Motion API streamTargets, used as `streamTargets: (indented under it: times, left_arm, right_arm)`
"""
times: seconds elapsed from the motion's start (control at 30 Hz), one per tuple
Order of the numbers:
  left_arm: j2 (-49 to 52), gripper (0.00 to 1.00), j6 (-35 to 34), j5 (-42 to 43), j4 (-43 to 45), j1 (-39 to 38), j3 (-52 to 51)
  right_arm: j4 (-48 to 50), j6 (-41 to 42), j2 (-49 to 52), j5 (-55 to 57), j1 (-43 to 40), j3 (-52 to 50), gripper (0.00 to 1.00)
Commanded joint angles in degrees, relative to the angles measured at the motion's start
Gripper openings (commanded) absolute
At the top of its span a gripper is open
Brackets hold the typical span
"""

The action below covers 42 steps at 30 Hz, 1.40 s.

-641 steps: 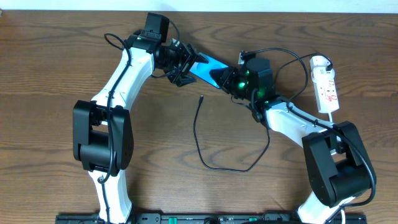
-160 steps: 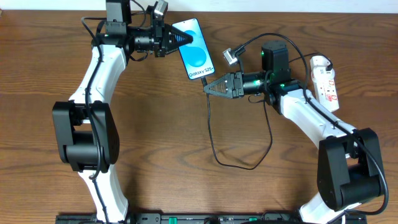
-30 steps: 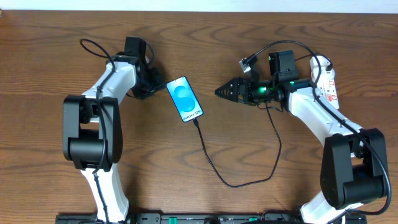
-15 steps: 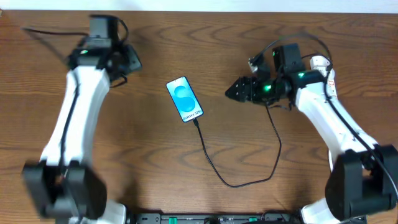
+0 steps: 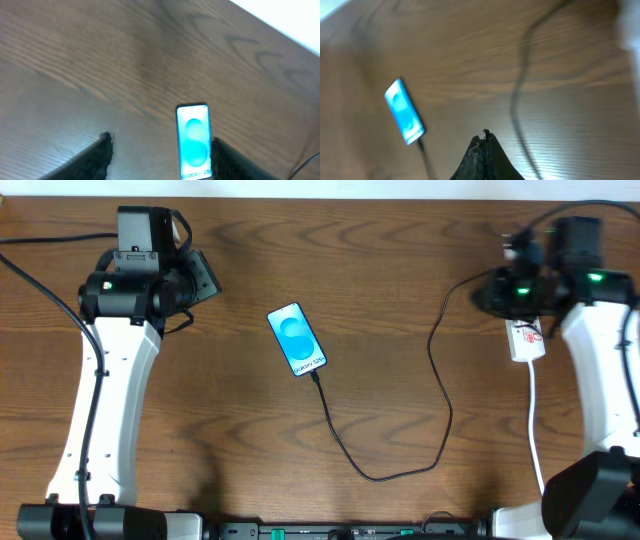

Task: Plug charger to phone and switch on socket
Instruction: 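Raise the left arm away and move the right gripper to the power strip, then press the orange switch beside the charger with the right gripper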

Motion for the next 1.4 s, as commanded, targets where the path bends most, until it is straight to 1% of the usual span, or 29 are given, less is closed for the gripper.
streamTargets:
  times: [0.0,0.1,0.3,0.6,0.87,1.07,1.37]
  left_arm:
    - [0.2,0.72,0.8,-1.1,-0.6,-0.1,-0.2]
    - [0.2,0.95,0.8,-1.1,-0.6,-0.1,-0.2]
    - [0.2,0.96,0.8,-1.1,-0.6,-0.1,-0.2]
    - [0.2,0.96,0.8,-1.1,-0.7,-0.1,-0.2]
    - [0.2,0.97,0.8,-1.1,-0.7,-0.1,-0.2]
    - [0.2,0.98,0.8,-1.1,-0.7,-0.1,-0.2]
    - [0.2,0.98,0.8,-1.1,-0.7,-0.1,-0.2]
  right_arm:
    - [-0.2,-1.0,-0.6,1.0,-6.0,0.9,0.01]
    - [-0.2,-0.8,0.0,1.8,-10.4,0.9,0.01]
    - [0.3,0.7,3.6,3.1,-15.8,0.6,0.01]
    - [4.7,-0.9,11.4,3.7,-22.0,0.6,0.01]
    - [8.3,-1.9,16.9,3.1,-23.0,0.6,0.01]
    - [10.1,-2.1,21.9,0.2,-23.0,0.6,0.01]
    - [12.0,-2.1,23.3,-1.0,-23.0,0.6,0.01]
